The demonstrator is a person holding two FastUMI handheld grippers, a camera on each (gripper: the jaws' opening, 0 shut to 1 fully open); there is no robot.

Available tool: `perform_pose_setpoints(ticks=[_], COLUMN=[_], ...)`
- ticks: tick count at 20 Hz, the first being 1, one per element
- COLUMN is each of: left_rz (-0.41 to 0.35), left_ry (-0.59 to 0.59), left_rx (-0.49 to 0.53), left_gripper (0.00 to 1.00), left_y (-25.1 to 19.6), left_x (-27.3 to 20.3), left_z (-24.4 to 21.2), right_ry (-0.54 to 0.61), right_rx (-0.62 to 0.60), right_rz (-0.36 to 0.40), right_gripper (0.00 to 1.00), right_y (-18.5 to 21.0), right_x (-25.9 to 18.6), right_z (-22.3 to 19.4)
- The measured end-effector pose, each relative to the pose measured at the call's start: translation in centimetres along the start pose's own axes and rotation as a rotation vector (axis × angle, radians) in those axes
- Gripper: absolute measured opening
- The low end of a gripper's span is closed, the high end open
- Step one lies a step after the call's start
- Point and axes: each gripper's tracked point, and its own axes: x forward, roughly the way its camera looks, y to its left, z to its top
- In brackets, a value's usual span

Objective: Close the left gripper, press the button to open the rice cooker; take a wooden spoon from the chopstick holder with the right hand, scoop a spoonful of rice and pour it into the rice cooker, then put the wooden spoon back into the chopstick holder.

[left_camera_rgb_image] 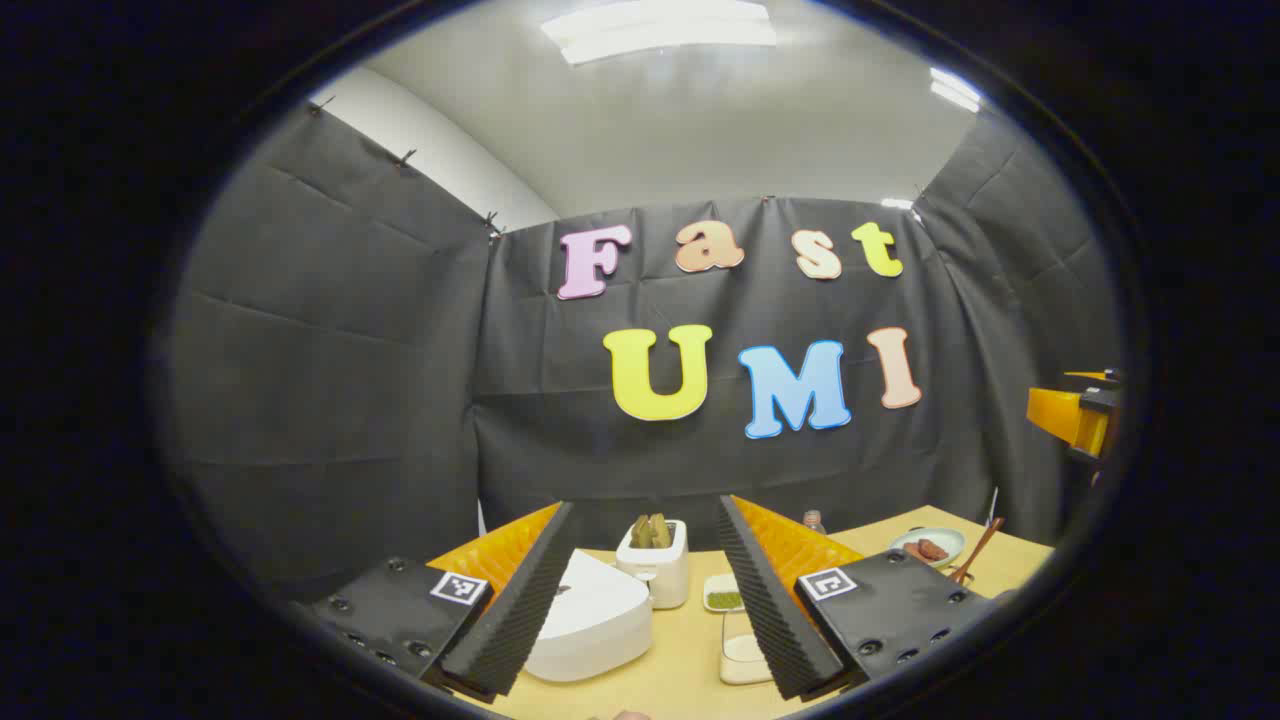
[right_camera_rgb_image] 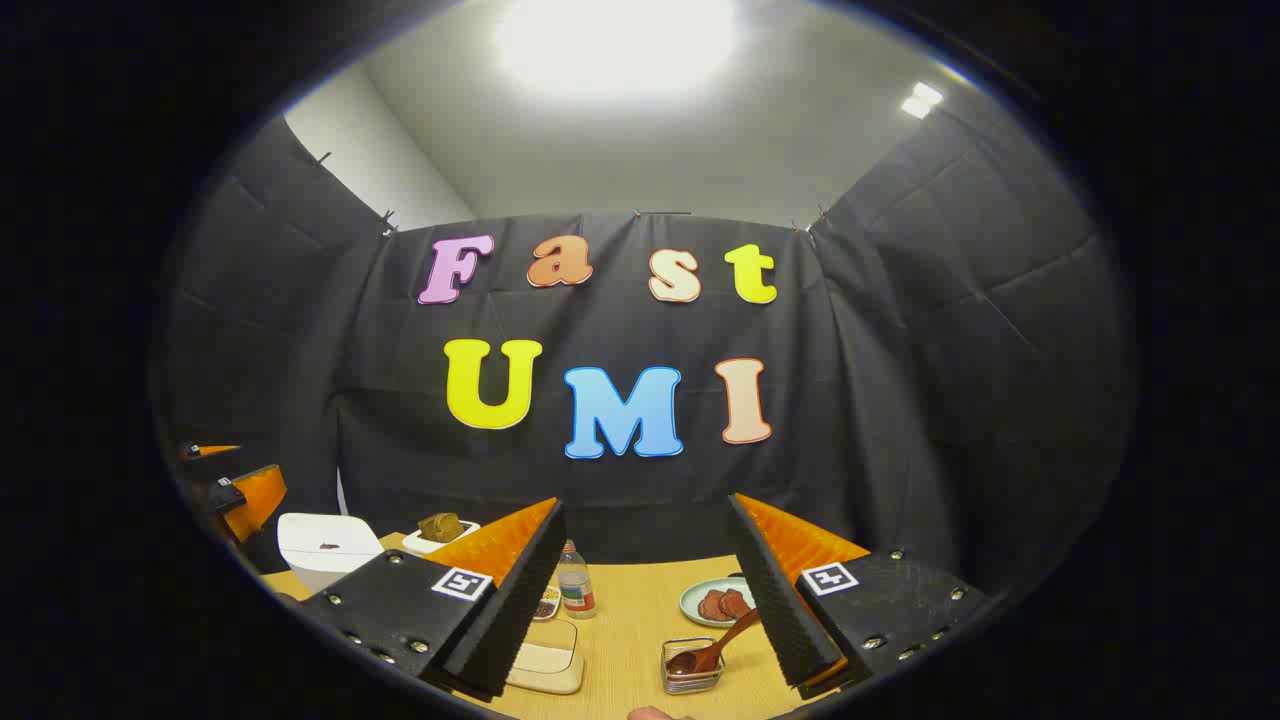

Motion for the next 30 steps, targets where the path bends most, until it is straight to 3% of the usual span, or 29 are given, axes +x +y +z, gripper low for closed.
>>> perform_pose_setpoints(ticks=[19, 22, 27, 28, 30], left_rz=[0.013, 0.005, 0.031, 0.031, 0.086], left_ry=[0.020, 0.019, 0.024, 0.025, 0.006], left_rx=[0.013, 0.017, -0.004, -0.007, -0.009], left_gripper=[0.94, 0.77, 0.37, 0.24, 0.09], left_y=[0.1, 0.0, 0.9, 1.0, 2.7], left_x=[-0.1, 0.1, 0.3, 0.3, 0.2], left_z=[-0.7, -0.7, -0.9, -0.9, -0.7], right_ry=[0.012, 0.011, 0.024, 0.026, 0.025], right_rx=[-0.023, -0.017, -0.011, -0.013, -0.020], right_rz=[0.032, 0.036, 0.042, 0.044, 0.040], right_gripper=[0.96, 0.97, 0.97, 0.97, 0.97], right_y=[0.0, 0.1, 0.7, 0.9, 1.0], right_x=[0.5, 0.8, 1.2, 1.1, 1.0], right_z=[-0.4, -0.6, -0.9, -1.0, -0.9])
